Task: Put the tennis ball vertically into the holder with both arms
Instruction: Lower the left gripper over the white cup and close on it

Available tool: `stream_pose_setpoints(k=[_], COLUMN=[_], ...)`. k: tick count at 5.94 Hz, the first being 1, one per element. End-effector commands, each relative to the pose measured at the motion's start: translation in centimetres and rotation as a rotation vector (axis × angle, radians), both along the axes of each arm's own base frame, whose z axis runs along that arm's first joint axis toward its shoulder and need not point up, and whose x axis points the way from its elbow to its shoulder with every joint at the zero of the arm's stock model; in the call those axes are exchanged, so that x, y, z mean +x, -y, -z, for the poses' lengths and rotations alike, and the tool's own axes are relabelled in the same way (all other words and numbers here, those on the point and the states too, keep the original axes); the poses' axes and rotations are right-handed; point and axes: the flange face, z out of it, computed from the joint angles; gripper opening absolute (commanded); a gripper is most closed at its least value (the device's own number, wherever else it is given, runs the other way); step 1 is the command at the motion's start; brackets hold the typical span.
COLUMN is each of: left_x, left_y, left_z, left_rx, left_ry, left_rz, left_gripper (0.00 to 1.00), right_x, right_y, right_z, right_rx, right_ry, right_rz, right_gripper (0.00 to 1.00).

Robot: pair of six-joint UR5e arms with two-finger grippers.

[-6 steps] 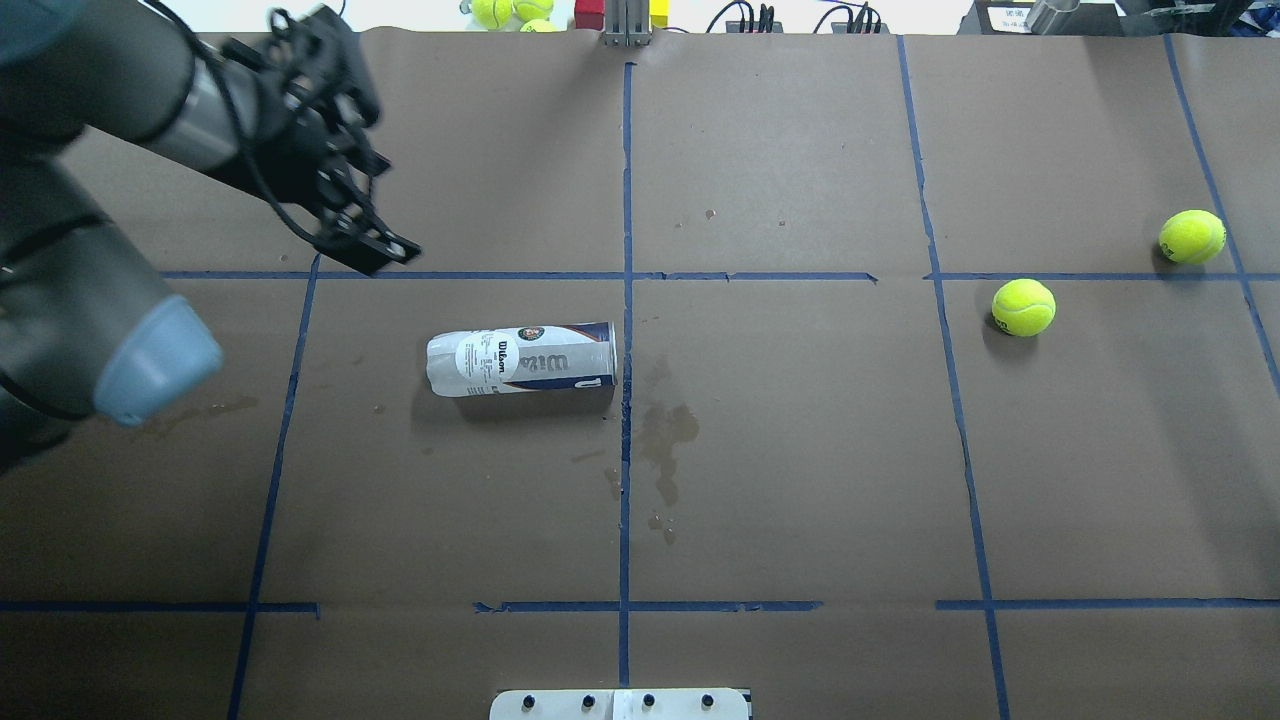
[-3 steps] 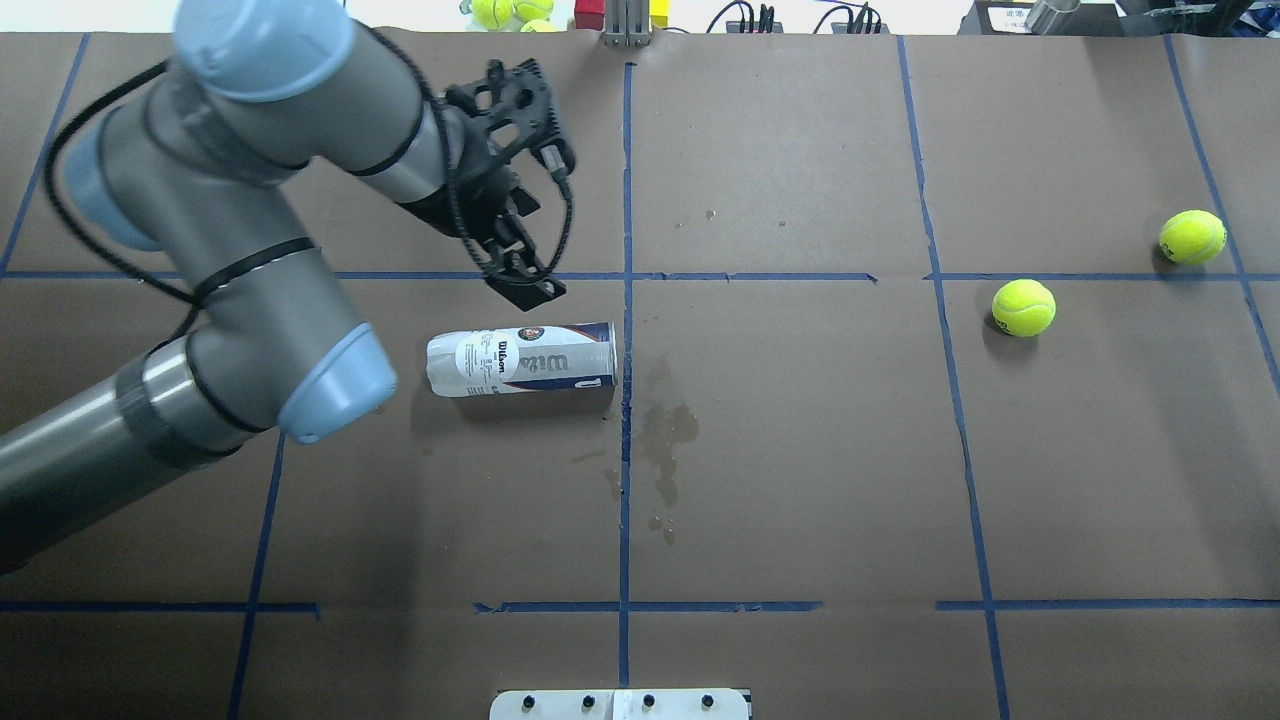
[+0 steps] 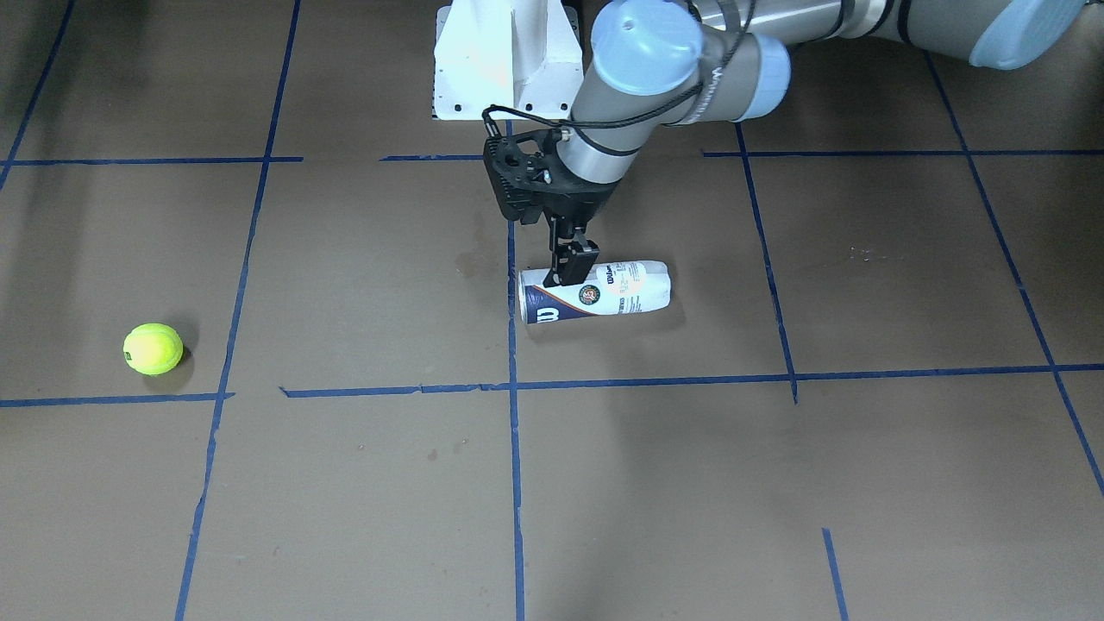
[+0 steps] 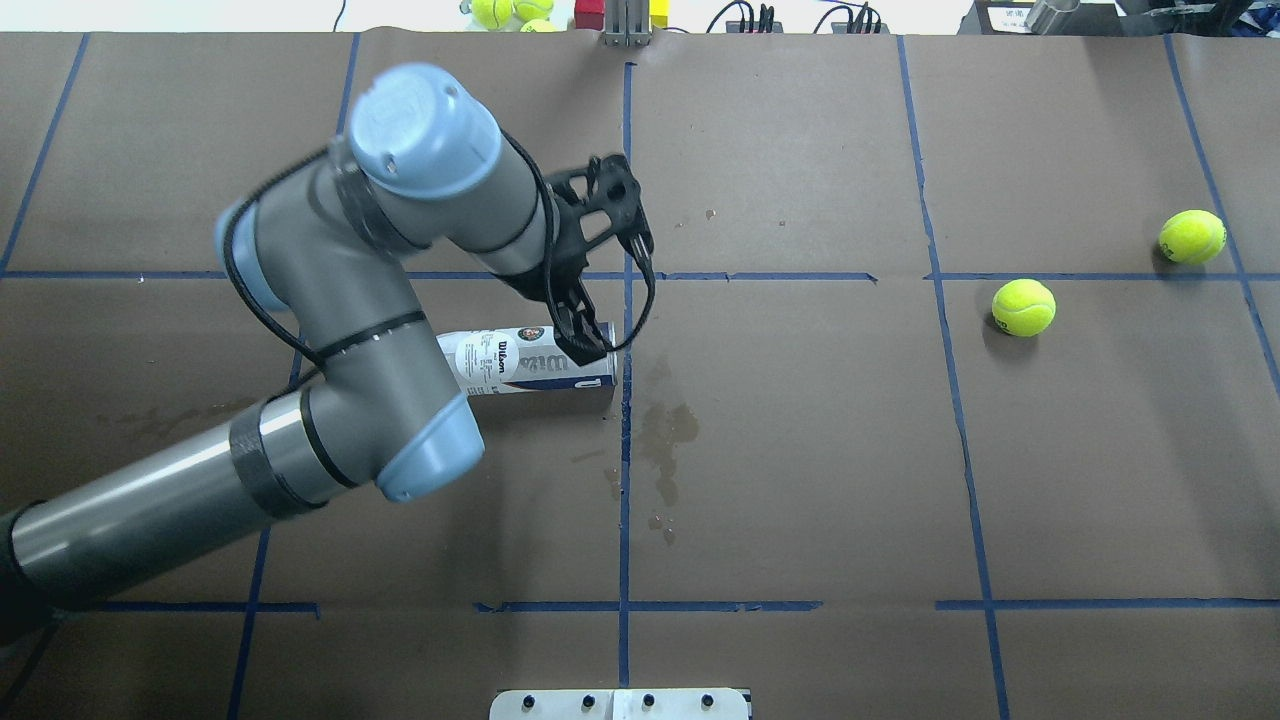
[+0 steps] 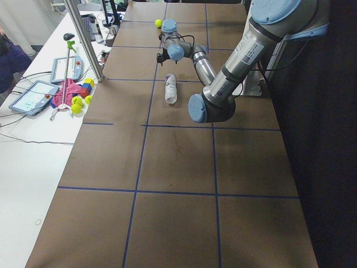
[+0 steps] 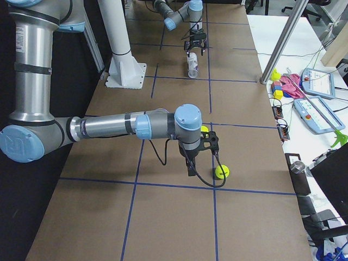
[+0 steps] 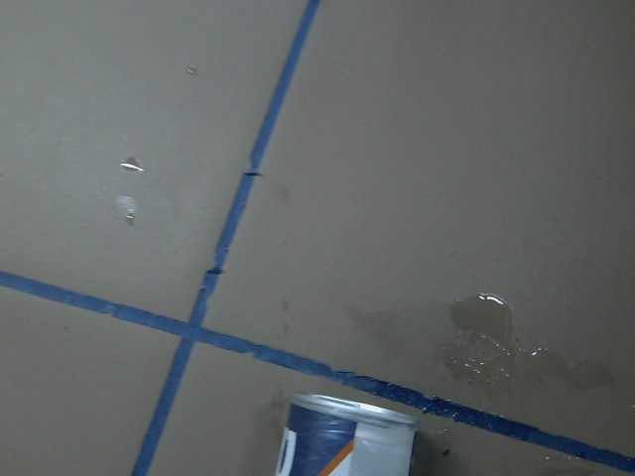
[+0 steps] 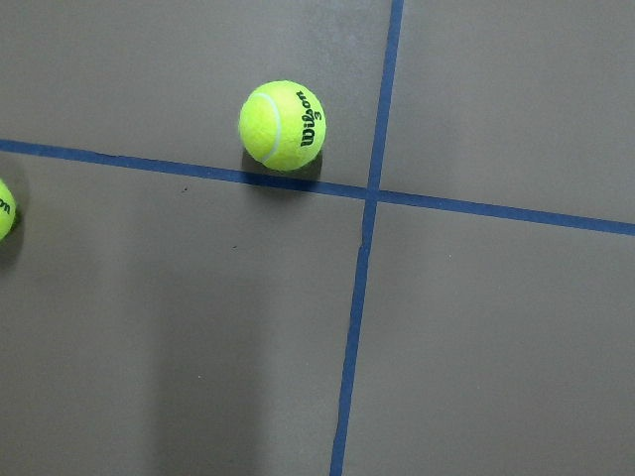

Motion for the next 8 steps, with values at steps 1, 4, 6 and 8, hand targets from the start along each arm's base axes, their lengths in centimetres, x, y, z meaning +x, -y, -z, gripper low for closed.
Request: stream_pose_setpoints(k=[1, 4, 6, 8], left_x=[2.1, 3.7, 4.7, 5.7], left_y=[-1.1, 0.4, 0.0, 0.4], left_z=[-1.3, -2.9, -3.4, -3.4], left_rx=[0.046, 0.080, 0.073, 0.075], left_ry=[0.038, 0.094, 0.106, 0.120], left_rz=[-0.038, -0.024, -0.035, -0.029], left_gripper=[1.00, 1.00, 1.00, 1.00], right_x=[0.0, 0.0, 0.0, 0.0], right_y=[0.0, 0.0, 0.0, 0.0], right_z=[0.0, 0.0, 0.0, 0.0], right_rx=[0.001, -0.001, -0.001, -0.001], right_ry=[0.001, 0.001, 0.001, 0.001], right_rz=[0.000, 0.000, 0.000, 0.000], right_gripper=[1.00, 1.00, 1.00, 1.00])
